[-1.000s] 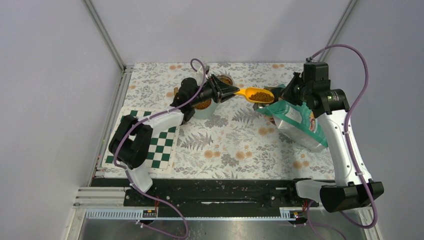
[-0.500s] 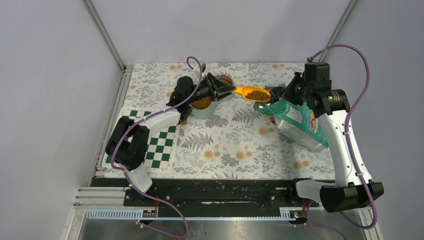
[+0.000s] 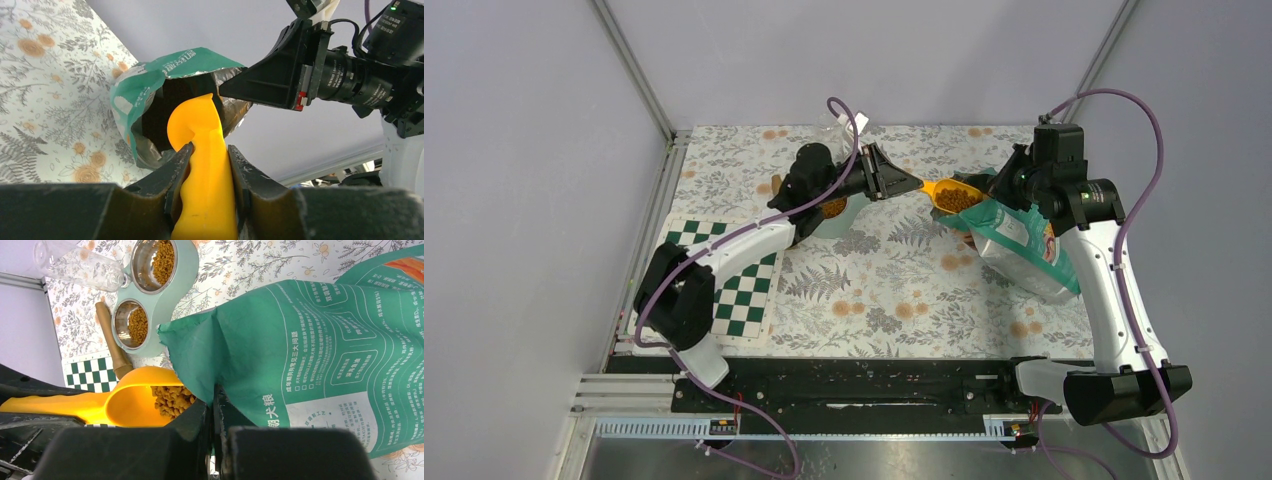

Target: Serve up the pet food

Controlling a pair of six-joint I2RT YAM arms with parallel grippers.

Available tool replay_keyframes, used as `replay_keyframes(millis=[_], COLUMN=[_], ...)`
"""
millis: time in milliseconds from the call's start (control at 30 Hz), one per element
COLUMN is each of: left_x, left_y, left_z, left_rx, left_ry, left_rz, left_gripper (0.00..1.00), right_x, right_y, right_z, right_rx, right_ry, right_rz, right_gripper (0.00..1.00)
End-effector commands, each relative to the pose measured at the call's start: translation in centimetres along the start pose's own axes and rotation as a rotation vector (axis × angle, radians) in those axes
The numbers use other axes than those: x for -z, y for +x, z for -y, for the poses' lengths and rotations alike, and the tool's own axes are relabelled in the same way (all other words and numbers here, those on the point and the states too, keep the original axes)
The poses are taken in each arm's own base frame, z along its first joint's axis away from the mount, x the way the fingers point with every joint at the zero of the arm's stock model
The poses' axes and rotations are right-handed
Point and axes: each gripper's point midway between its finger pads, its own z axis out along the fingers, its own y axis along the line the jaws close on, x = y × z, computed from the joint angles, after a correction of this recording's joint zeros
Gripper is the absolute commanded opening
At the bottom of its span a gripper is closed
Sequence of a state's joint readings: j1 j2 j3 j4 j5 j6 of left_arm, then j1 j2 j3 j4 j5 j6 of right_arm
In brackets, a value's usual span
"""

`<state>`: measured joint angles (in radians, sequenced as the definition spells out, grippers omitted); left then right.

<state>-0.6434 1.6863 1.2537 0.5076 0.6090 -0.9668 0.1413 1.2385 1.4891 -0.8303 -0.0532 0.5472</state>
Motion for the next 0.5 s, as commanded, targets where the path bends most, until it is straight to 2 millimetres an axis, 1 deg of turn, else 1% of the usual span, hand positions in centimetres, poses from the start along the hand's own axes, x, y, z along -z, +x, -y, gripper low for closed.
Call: replay_keyframes(millis=[0,100,267,467], left_x=[0.6,0.7,0.4,-0.5], left_y=[-2.4,-2.3,-2.0,-1.7], left_z=[3.6,4.0,3.7,3.3], left_rx=[-0.164,-0.203,-0.229,-0.286], left_ry=[0.081,0.087,0.085,0.047], left_rz=[0.054,0.056,0.048,0.041], left_gripper=[0.0,0.0,0.0,0.0], right_x=[3.2,3.3,3.2,3.3], right_y=[-4.0,-4.0,-4.0,-4.0], right_z=[-4.2,-4.1,-4.1,-4.1], right_rx=[-0.001,-0.001,0.001,0.001], right_ry=[-0.186,-0.182,-0.182,-0.182], right_rz=[0.168,0.171,0.171,0.171], right_gripper=[0.0,0.0,0.0,0.0])
